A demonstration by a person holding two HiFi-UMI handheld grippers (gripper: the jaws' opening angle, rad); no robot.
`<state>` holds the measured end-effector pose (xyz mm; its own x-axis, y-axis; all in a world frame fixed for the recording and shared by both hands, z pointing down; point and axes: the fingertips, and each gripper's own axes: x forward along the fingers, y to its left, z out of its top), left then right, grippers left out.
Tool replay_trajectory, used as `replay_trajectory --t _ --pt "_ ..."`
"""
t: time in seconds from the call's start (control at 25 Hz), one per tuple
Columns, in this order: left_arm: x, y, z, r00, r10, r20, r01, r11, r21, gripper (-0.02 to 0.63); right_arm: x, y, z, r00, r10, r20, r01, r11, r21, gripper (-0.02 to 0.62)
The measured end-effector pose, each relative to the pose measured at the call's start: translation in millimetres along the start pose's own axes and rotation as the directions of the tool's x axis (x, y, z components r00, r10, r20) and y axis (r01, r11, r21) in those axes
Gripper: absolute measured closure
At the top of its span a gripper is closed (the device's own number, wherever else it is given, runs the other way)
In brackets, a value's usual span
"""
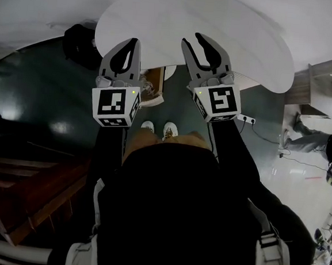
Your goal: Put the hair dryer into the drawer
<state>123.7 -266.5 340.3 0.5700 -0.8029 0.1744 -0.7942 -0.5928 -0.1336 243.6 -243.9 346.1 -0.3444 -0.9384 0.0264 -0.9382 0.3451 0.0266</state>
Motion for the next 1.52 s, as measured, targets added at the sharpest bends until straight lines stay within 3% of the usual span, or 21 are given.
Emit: replay_trajectory --t 0.16,0.32,0.64,1.04,1.52 --pt "-3 4 1 1.0 -0.002 0.002 0.001 1.0 0.006 0.591 -3 -2 2 1.0 -0.029 0.01 0.029 1.0 -0.006 0.546" --pt "-5 8 1 1.0 0.0 0.001 0.0 1.0 0.016 0.591 -3 2 0 1.0 -0.014 -0.001 0.014 1.0 0.004 0.569" --pt "-7 8 -1 1.0 -0.003 -0.004 0.003 1.0 0.021 0.591 -3 7 -5 0.999 0.0 -0.034 0.0 1.0 -0.009 0.569" --pt "-8 6 -2 1.0 -0.013 -0.012 0.013 0.999 0.031 0.591 -1 14 -7 0.998 0.047 -0.039 -0.045 0.998 0.05 0.569" --pt "-10 16 -3 1.0 0.009 -0.005 -0.009 1.0 0.023 0.592 -3 11 -9 0.999 0.017 -0.046 -0.016 1.0 0.021 0.569"
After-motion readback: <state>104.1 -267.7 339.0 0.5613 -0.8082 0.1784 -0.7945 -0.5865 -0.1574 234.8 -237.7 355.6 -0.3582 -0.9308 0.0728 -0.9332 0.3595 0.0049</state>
